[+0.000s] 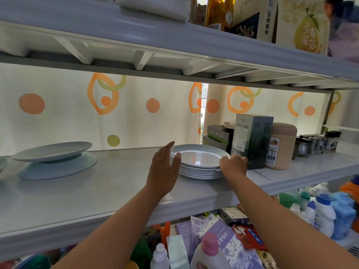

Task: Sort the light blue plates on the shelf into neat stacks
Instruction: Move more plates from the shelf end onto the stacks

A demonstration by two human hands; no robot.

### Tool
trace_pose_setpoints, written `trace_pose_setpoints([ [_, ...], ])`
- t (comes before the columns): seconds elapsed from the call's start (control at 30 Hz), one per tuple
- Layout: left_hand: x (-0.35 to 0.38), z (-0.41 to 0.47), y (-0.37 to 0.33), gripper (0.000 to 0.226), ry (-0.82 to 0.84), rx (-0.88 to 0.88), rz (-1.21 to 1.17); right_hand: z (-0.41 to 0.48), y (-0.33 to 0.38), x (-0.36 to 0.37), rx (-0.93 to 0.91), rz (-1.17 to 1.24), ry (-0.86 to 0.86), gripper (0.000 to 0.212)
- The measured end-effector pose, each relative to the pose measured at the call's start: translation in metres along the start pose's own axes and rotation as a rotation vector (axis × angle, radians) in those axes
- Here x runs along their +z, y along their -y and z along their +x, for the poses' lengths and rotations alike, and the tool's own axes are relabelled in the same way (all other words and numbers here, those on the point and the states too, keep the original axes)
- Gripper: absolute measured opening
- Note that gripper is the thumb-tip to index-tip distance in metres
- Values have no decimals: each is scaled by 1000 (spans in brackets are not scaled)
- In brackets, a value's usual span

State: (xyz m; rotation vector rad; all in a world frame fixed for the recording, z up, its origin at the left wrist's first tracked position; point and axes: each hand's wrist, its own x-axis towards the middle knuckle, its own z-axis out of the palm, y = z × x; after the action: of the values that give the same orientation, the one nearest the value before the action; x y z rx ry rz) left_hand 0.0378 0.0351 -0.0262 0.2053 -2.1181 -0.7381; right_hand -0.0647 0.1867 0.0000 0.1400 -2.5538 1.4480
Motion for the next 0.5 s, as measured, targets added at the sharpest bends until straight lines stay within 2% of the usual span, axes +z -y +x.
trace_pose_setpoints([
  [0.3,-6,-3,-4,47,2,-13,2,2,2,-3,98,76,25,45],
  [0.5,-8,-6,-3,47,5,-9,8,15,-1,-1,241,306,23,51],
])
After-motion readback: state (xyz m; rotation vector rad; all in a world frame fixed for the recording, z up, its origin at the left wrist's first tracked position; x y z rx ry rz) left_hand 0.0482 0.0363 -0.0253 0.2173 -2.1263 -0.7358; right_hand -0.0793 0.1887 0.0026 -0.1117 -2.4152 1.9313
